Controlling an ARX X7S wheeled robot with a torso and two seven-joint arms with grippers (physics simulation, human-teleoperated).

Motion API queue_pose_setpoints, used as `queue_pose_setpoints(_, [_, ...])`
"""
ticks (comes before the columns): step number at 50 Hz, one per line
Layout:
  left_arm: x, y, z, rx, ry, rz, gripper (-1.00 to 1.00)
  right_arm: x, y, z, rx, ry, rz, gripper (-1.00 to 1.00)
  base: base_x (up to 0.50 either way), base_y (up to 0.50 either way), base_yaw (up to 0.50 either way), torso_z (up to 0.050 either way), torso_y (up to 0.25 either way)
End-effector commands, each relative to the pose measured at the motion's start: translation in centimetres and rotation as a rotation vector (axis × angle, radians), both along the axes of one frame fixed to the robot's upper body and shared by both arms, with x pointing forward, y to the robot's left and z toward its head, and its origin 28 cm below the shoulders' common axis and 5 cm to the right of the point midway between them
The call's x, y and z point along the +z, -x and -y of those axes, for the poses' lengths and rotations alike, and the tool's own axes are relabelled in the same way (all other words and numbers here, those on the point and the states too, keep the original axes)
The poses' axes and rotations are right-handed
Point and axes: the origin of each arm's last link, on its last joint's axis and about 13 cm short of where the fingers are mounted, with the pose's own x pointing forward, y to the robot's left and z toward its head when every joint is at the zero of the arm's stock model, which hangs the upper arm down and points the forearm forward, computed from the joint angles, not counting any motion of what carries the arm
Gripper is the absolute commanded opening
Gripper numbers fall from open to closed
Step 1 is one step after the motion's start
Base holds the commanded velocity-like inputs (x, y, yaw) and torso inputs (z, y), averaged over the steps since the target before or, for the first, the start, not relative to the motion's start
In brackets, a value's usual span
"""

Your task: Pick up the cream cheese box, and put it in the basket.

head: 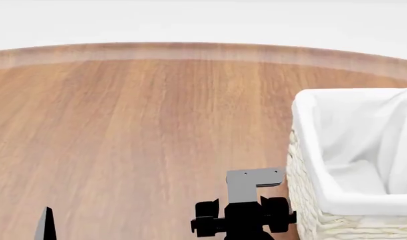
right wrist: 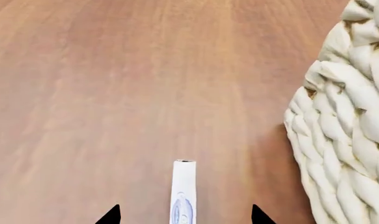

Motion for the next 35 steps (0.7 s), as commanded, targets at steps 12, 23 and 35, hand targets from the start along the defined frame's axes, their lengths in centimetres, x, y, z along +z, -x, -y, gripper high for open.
queue_pose_setpoints(12, [-0.04, -0.02, 0.05, -0.003, 0.002, -0.001, 1.0, -0.27, 0.18, 0.11, -0.003, 0.001, -0.007, 1.0, 0.0, 0.0, 0.0, 0.0, -0.131])
queue_pose_setpoints(23, [-0.06, -0.02, 0.06, -0.001, 0.002, 0.005, 1.0, -0.43, 0.3, 0.15, -0.002, 0.002, -0.012, 1.0, 0.0, 0.0, 0.0, 0.0, -0.108])
queue_pose_setpoints(35, [-0.08, 0.01, 0.07, -0.001, 0.005, 0.008, 1.0, -0.57, 0.39, 0.21, -0.002, 0.008, -0.011, -1.0, 0.0, 0.0, 0.0, 0.0, 0.0])
